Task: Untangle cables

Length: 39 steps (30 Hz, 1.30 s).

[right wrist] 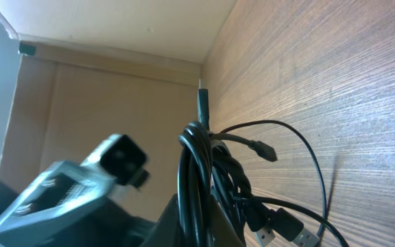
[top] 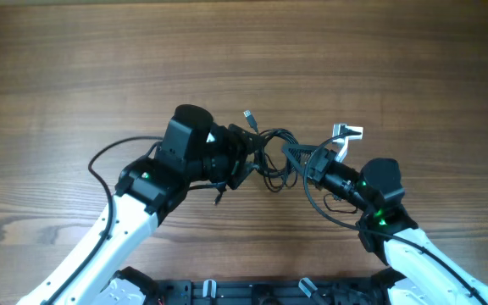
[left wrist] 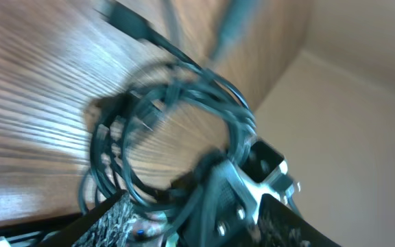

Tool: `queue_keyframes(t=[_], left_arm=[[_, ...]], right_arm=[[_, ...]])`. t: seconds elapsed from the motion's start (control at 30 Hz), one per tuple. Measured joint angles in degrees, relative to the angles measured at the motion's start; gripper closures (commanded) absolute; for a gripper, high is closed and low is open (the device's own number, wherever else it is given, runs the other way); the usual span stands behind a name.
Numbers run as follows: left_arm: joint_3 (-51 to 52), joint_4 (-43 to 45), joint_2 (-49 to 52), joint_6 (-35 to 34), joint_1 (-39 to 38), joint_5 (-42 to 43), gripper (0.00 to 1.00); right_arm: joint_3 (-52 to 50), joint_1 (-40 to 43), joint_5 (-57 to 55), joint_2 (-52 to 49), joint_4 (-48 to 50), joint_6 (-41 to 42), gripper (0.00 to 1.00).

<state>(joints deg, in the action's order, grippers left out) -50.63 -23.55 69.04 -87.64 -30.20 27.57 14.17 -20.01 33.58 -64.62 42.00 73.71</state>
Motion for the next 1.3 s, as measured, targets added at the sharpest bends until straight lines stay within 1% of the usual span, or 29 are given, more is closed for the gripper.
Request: queue_keyframes(t=[0.03,0.1,0.17,0.23,0.37,0.43,0.47,0.5,0.53,0.57,0.67,0.83,1.07,1.2,1.3], left_arm=[[0.4,0.0,0.5,-2.3,0.2,-0.2,0.37],[0.9,0.1,1.7,-6.7,0.2,-0.4,0.55],[1.2,0.6,2.3,-10.6,-0.1,-0.6,0.65],[1.3,1.8,2.4,-13.4,-0.6,-0.8,0.66],[1.3,4.8,2.4,-16.6,-1.6,-0.7,0.68],[1.3,4.7,2.4,-17.6,-1.7,-0.7,0.62],[1.3,4.1,2.4,-17.8,-1.7,-0.8,0.61],[1.3,3.2,2.4,-18.1,-1.7,-0.8,0.58],[1.4,2.4,2.4,-18.3,-1.7,-0.8,0.59],[1.4,1.1,2.4,-18.6,-1.7,-0.7,0.64],[1.4,0.3,2.6,-19.2,-1.9,-0.7,0.68],[1.4,0.5,2.6,-19.2,-3.8,-0.5,0.67],[1.4,0.4,3.8,-19.2,-5.8,-0.5,0.67],[1.4,0.4,5.8,-19.2,-6.6,-0.5,0.70],[1.4,0.9,6.3,-19.2,-6.9,-0.5,0.71]], right_arm=[[0.0,0.0,0.0,0.0,0.0,0.2,0.95],[0.0,0.0,0.0,0.0,0.0,0.6,0.95],[0.0,0.0,0.0,0.0,0.0,0.7,0.95],[0.0,0.0,0.0,0.0,0.0,0.7,0.95],[0.0,0.0,0.0,0.0,0.0,0.7,0.95],[0.0,0.0,0.0,-0.1,0.0,0.7,0.95],[0.0,0.0,0.0,-0.2,0.0,0.7,0.95],[0.0,0.0,0.0,-0.2,0.0,0.7,0.95],[0.0,0.0,0.0,-0.3,0.0,0.7,0.96],[0.0,0.0,0.0,-0.4,0.0,0.7,0.96],[0.0,0.0,0.0,-0.4,-1.2,0.8,0.96],[0.0,0.0,0.0,-0.4,-3.6,0.9,0.95],[0.0,0.0,0.0,-0.4,-2.5,1.1,0.95],[0.0,0.0,-0.2,-0.4,-1.2,1.1,0.95],[0.0,0.0,-0.2,-0.4,-1.1,1.1,0.96]])
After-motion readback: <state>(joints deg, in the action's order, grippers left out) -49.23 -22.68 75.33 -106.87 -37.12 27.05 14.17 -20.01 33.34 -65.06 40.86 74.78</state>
